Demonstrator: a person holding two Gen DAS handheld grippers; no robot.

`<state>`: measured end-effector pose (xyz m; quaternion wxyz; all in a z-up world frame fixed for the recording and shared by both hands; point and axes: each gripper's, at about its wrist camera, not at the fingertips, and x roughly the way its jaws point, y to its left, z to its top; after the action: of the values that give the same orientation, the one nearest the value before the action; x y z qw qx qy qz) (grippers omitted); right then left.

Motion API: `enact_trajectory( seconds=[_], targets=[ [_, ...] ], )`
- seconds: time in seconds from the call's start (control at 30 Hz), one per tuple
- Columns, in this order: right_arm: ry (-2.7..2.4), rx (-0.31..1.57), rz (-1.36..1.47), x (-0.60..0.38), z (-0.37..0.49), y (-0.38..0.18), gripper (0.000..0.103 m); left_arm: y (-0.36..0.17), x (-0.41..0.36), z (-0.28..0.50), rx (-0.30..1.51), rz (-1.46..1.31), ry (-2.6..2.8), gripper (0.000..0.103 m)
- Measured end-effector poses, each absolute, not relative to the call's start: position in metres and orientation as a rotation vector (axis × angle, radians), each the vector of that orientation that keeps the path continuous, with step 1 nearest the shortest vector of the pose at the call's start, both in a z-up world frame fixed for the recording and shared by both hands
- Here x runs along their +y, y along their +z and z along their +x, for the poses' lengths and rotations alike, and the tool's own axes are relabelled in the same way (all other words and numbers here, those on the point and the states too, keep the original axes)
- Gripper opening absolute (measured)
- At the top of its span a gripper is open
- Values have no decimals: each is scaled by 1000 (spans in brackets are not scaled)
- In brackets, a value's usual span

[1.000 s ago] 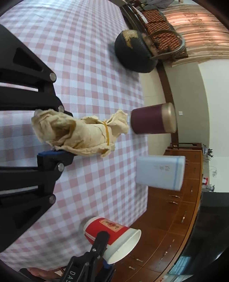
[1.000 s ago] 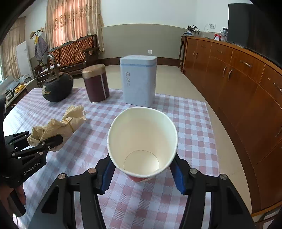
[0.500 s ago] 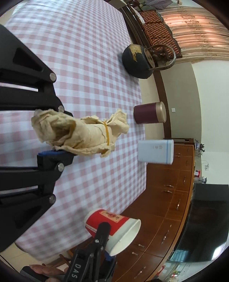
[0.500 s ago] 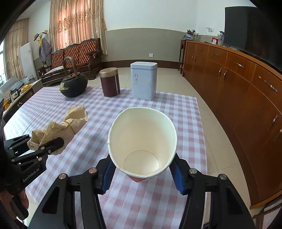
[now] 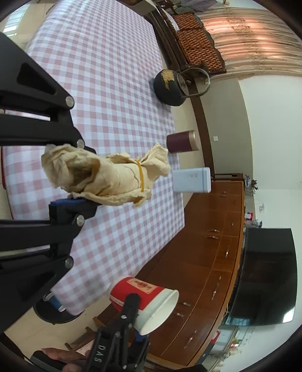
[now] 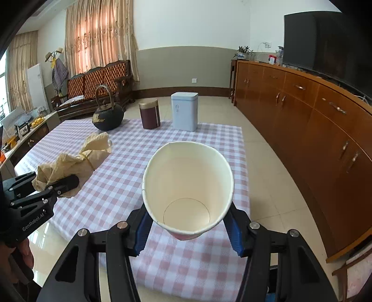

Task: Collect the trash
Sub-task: 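Carry the red cup and beige cloth over the black bucket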

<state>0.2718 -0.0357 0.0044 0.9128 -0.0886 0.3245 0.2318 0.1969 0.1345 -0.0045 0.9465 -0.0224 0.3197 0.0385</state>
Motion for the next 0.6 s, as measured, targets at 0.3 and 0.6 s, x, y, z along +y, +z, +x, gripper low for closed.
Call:
enact_trajectory(
  seconds=[0.3, 0.6],
  targets=[
    [426, 633, -159, -78, 234, 22, 59, 7, 96, 170, 620, -20, 9, 22],
    [347, 625, -132, -124, 209, 26, 59, 11, 56, 157, 600, 0, -81, 22]
  ],
)
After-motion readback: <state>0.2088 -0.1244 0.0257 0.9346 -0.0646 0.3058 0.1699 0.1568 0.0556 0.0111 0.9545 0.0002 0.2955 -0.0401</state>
